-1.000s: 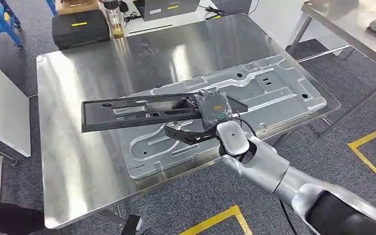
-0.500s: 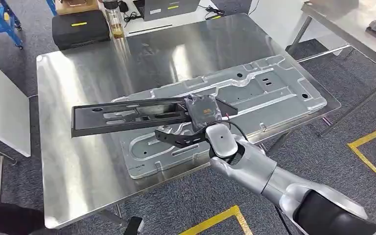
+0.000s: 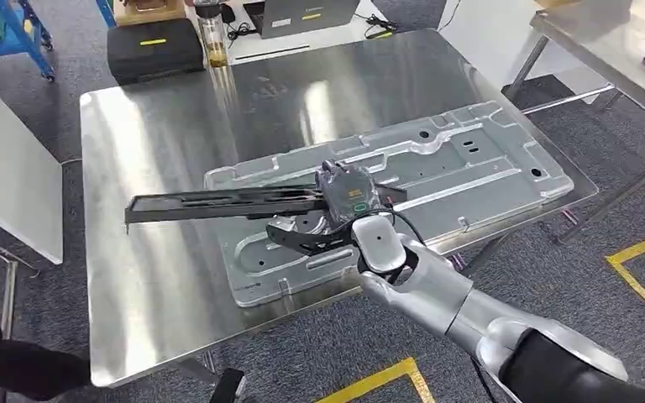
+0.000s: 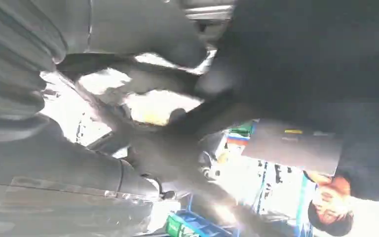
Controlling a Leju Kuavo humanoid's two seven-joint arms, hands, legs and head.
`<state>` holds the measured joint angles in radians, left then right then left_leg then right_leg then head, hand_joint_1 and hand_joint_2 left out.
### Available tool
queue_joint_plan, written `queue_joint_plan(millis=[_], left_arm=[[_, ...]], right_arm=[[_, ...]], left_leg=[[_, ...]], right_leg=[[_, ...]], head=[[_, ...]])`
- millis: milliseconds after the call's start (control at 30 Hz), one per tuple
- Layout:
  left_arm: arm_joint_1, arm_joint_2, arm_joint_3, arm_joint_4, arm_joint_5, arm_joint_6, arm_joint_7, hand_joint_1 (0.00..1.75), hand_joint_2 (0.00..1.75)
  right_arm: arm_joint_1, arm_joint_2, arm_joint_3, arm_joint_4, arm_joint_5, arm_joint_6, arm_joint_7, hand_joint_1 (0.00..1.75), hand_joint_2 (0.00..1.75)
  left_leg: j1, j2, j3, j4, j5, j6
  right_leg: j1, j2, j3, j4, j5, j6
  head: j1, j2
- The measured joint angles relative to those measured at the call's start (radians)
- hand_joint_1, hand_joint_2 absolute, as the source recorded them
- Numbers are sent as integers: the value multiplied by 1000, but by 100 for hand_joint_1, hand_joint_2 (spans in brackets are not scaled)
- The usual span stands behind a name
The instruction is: Take the parts from the cabinet and place them on the table.
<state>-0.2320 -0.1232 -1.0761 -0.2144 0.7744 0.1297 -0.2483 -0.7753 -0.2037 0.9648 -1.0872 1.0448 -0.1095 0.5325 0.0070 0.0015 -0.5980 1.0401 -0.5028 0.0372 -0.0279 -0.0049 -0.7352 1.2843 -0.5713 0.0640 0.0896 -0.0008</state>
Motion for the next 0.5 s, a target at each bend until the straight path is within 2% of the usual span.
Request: queue_joint_plan(millis=[67,100,133,167,233,300,367,400,433,467,500], left_arm=[[0,-2,0,0,0,7,0,0,0],[-1,-4,0,0,1,9,0,0,0],[-3,-6,0,-1,3,9,0,0,0],[-3,-5,0,-1,4,9,0,0,0],[-3,-8,0,-2,6,8,1,0,0],[-3,-7,0,-4,6,7,1,0,0],[-4,-5,0,-4,6,1,1,0,0],[-3,-4,0,-4,6,-5,1,0,0],[-1,-3,0,-4,6,-10,2,0,0],[1,-3,0,-4,7,-15,2,0,0],[2,-2,0,-4,8,-18,2,0,0]], right_arm=[[-1,0,-1,3,3,-1,0,0,0],[-2,0,0,3,5,-2,0,0,0],[-6,0,0,5,6,-4,0,0,0],[-10,2,0,5,8,-5,0,0,0],[-9,3,0,6,10,-6,0,0,0],[-10,5,-1,8,11,-6,0,0,0],[-13,10,0,8,13,-5,0,0,0],[-12,12,0,10,13,-3,0,0,0],[-11,14,2,12,13,-2,0,0,0],[-9,17,3,14,13,1,0,0,0],[-9,19,6,15,13,3,0,0,0]], left_leg=[[-1,-5,12,0,-7,-7],[-1,-6,17,0,-12,-11],[-5,-6,12,-1,-12,-17],[-2,-5,9,1,-13,-24],[2,-2,10,-7,-10,-36],[2,0,9,4,-24,-48],[3,-1,-48,120,-85,-54],[4,-2,-93,202,-116,-58],[5,-3,-135,267,-133,-61],[5,-2,-156,292,-126,-63],[7,-2,-154,270,-94,-64]], right_leg=[[2,1,68,-161,104,-13],[5,3,100,-243,133,-23],[12,4,113,-249,121,-27],[12,3,116,-270,115,-31],[17,5,113,-267,112,-36],[9,1,126,-288,119,-45],[8,0,130,-290,117,-53],[9,0,130,-289,115,-55],[9,-1,131,-289,114,-56],[9,-1,131,-288,112,-56],[8,0,133,-286,109,-53]], head=[[3,0],[7,0],[2,0],[2,0],[-3,0],[-2,0],[-23,0],[-32,0],[-34,0],[-35,0],[-37,0]])
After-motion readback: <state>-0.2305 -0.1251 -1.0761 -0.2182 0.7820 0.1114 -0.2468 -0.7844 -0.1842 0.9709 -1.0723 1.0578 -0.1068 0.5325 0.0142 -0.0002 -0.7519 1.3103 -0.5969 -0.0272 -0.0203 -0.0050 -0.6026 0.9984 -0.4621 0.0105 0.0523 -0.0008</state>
